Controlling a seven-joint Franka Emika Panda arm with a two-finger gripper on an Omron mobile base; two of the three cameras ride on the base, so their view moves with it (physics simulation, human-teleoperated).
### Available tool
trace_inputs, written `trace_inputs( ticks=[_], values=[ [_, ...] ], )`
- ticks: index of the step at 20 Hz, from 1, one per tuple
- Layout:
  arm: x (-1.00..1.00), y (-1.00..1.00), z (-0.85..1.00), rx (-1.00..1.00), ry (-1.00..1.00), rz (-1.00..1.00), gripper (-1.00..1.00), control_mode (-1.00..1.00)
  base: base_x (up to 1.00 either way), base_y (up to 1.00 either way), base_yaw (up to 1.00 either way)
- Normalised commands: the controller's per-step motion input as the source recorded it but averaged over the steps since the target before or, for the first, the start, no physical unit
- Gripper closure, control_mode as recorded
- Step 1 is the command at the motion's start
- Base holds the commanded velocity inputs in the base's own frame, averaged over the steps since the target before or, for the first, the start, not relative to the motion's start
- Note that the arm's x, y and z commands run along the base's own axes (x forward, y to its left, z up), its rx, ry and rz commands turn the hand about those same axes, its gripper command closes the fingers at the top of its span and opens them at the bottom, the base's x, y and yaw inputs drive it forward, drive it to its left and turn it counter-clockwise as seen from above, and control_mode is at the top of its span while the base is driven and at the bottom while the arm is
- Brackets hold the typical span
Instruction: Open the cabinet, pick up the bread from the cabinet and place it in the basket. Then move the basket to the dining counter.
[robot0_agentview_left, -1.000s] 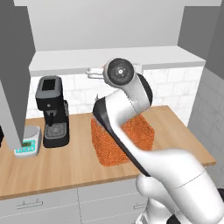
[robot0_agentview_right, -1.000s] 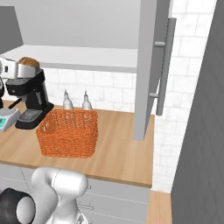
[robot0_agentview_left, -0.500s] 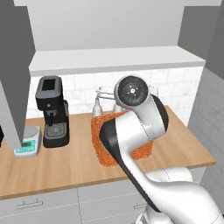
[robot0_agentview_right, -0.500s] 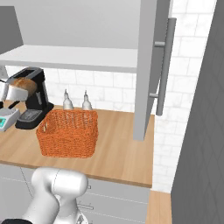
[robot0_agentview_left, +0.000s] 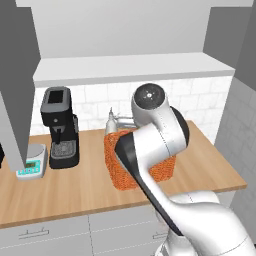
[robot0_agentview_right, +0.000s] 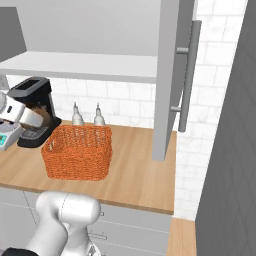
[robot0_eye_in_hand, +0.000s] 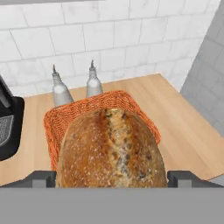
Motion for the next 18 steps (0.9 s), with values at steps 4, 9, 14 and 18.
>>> trace_inputs(
  ticks=[4,9,14,18],
  values=[
    [0.56,-0.22,-0.49,0.00,0.24,0.00,1.00,-1.00,0.00,0.00,0.00],
    [0.66,-0.14,-0.56,0.00,0.24,0.00,1.00,-1.00,0.00,0.00,0.00],
    [0.59,-0.05,-0.73,0.00,0.20,0.00,1.00,-1.00,0.00,0.00,0.00],
    [0.63,0.00,-0.34,0.00,0.07,0.00,1.00,-1.00,0.00,0.00,0.00]
  ],
)
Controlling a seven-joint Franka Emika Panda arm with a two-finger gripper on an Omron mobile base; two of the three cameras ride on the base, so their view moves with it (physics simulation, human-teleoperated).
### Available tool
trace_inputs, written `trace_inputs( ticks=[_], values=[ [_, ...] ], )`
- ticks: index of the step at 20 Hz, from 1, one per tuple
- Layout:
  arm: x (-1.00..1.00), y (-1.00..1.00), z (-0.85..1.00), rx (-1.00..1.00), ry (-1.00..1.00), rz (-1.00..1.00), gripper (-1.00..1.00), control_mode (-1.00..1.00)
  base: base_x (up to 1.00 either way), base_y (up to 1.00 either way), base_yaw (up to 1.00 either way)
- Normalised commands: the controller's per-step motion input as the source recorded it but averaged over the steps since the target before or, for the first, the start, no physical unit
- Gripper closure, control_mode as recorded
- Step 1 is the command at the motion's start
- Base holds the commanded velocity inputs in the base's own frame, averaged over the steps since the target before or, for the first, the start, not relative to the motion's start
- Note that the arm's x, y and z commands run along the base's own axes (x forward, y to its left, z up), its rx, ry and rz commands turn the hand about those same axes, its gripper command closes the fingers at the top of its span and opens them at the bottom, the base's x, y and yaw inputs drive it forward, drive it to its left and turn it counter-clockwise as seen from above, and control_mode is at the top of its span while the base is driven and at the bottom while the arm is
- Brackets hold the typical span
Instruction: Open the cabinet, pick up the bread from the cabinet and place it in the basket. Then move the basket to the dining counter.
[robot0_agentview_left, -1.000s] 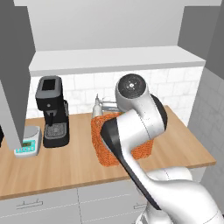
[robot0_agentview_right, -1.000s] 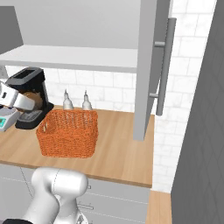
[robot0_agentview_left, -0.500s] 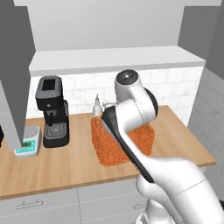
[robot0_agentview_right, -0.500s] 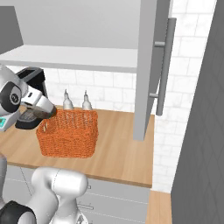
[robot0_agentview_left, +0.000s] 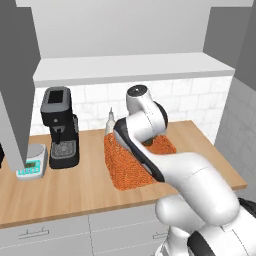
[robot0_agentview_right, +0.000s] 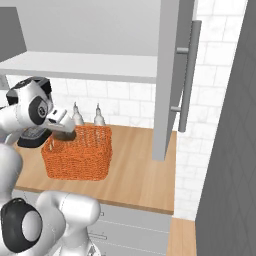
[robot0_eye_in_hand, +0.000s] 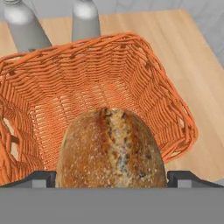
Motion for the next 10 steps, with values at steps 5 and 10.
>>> trace_inputs(
  ticks=[5,10],
  values=[
    [0.54,-0.01,-0.47,0.00,0.07,0.00,1.00,-1.00,0.00,0.00,0.00],
    [0.09,-0.04,-0.64,0.00,0.16,0.00,1.00,-1.00,0.00,0.00,0.00]
  ],
)
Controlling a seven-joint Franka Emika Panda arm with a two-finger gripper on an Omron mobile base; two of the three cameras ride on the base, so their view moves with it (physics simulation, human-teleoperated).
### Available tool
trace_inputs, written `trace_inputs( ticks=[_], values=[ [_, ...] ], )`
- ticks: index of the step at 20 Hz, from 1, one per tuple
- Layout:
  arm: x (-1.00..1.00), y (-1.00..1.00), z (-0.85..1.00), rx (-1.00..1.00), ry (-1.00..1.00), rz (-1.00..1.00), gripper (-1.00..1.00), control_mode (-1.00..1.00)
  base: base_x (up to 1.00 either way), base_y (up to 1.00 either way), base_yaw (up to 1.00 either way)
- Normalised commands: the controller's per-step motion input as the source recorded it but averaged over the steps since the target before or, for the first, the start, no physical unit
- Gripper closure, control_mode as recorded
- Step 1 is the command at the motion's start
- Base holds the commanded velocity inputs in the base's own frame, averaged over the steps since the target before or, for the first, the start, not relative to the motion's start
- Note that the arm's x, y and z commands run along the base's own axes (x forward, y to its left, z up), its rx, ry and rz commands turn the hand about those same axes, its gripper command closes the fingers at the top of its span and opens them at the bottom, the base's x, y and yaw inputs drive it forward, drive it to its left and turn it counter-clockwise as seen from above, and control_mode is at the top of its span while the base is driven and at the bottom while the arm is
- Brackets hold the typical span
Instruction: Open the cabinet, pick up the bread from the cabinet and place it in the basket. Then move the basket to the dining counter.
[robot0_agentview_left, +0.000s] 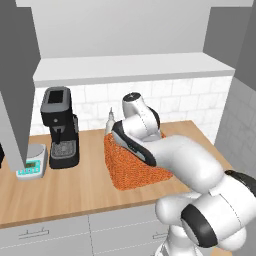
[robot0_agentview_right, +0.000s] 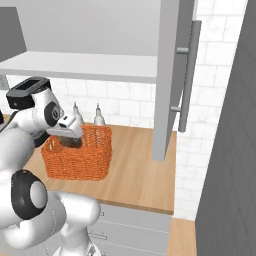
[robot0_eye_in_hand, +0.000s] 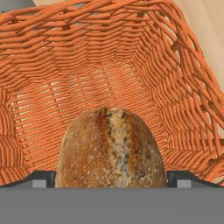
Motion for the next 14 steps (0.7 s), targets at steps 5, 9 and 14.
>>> trace_inputs(
  ticks=[5,9,14],
  values=[
    [0.16,-0.05,-0.46,0.00,0.15,0.00,1.00,-1.00,0.00,0.00,0.00],
    [0.14,-0.02,-0.51,0.00,0.17,0.00,1.00,-1.00,0.00,0.00,0.00],
    [0.05,-0.07,-0.37,0.03,0.08,0.01,1.00,-1.00,0.00,0.00,0.00]
  ],
)
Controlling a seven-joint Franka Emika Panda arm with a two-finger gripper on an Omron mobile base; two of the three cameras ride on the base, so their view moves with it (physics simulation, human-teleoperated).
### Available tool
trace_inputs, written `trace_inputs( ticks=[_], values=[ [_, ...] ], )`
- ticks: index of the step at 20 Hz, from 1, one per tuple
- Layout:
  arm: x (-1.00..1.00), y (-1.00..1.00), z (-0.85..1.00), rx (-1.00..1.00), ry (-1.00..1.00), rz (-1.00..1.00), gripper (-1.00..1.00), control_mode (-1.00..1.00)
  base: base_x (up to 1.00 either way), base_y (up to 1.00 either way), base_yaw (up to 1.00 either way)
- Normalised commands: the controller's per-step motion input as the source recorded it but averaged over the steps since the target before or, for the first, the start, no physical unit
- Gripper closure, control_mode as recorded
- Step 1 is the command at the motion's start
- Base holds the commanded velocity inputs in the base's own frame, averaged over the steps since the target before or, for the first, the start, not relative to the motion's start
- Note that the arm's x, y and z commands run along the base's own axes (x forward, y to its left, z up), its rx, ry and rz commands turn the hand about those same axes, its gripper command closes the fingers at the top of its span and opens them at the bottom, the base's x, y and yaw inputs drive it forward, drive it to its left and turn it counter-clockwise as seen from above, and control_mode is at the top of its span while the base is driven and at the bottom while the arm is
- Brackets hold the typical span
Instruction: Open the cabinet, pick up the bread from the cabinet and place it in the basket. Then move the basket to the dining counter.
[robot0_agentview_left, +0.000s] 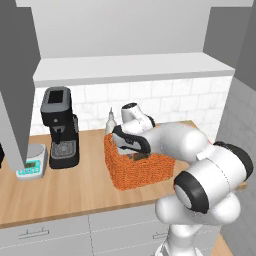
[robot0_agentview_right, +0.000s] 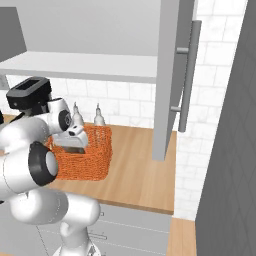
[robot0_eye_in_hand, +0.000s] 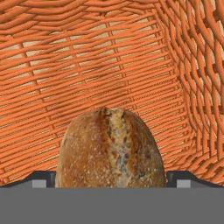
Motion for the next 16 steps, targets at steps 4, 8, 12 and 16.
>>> trace_inputs(
  ticks=[4,8,12,16],
  values=[
    [0.00,-0.08,-0.17,0.05,0.04,0.00,1.00,-1.00,0.00,0.00,0.00],
    [0.00,0.00,-0.01,0.00,0.00,0.00,-1.00,-1.00,0.00,0.00,0.00],
    [0.00,-0.09,0.05,0.00,0.00,0.00,-1.00,-1.00,0.00,0.00,0.00],
    [-0.10,0.00,0.25,0.00,-0.07,0.01,-1.00,-1.00,0.00,0.00,0.00]
  ],
)
